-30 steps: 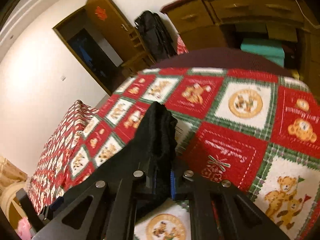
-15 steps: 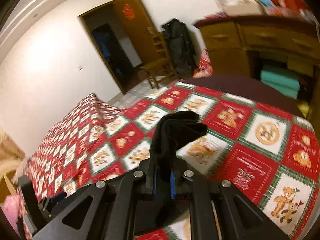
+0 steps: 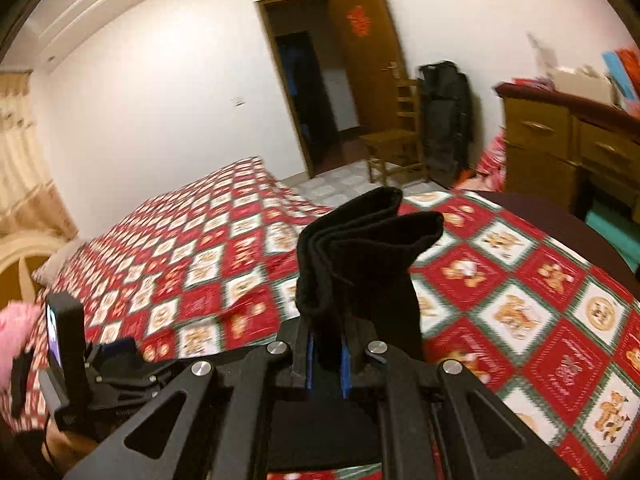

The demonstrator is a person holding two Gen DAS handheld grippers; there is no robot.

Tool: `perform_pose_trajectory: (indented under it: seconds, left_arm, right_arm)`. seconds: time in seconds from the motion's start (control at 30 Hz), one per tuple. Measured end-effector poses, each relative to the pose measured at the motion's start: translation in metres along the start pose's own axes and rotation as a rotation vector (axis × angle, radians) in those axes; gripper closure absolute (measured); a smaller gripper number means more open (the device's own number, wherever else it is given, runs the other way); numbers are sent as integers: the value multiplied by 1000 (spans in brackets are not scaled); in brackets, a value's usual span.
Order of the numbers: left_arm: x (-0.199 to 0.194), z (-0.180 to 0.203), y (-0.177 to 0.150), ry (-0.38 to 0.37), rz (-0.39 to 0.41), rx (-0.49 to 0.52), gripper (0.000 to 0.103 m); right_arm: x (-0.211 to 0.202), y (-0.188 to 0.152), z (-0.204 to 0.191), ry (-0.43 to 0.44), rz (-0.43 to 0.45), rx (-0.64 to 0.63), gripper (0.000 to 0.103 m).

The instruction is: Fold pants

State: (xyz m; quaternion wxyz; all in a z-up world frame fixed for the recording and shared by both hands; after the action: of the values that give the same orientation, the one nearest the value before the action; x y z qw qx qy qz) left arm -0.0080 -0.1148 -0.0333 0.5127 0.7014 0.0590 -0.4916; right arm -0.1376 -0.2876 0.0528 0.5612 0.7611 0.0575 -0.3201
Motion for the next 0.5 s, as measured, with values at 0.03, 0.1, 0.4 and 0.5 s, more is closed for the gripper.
perform_pose_trajectory:
  seconds: [0.03, 0.1, 0.4, 0.5]
  left_arm:
    - [-4, -12, -4, 7, 4, -18, 0]
    - [-11, -28, -11, 16, 13, -41, 0]
    - [-37, -105, -52, 120, 43, -157, 0]
    - [-36, -121, -62, 133, 26, -200, 0]
  right_arm:
    - [0, -3, -10, 13, -2, -26, 94]
    - [4, -12, -38, 48, -11, -94, 94]
    - [44, -85, -146, 180, -112, -354, 94]
    - [51, -108, -170, 190, -119, -448, 94]
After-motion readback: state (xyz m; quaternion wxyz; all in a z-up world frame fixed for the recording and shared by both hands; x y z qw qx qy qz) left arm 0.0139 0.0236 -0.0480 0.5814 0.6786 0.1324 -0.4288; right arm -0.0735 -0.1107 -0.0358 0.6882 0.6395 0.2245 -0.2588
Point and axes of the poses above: each gripper's, at about its wrist camera, not at the fingertips, and x roughly the way its jaws point, z to its right, y to its top, the point moved 4 cm from there along x, roughly the way its jaws point, and after that the axes turned 5 degrees about -y, right-handed, at the moved point
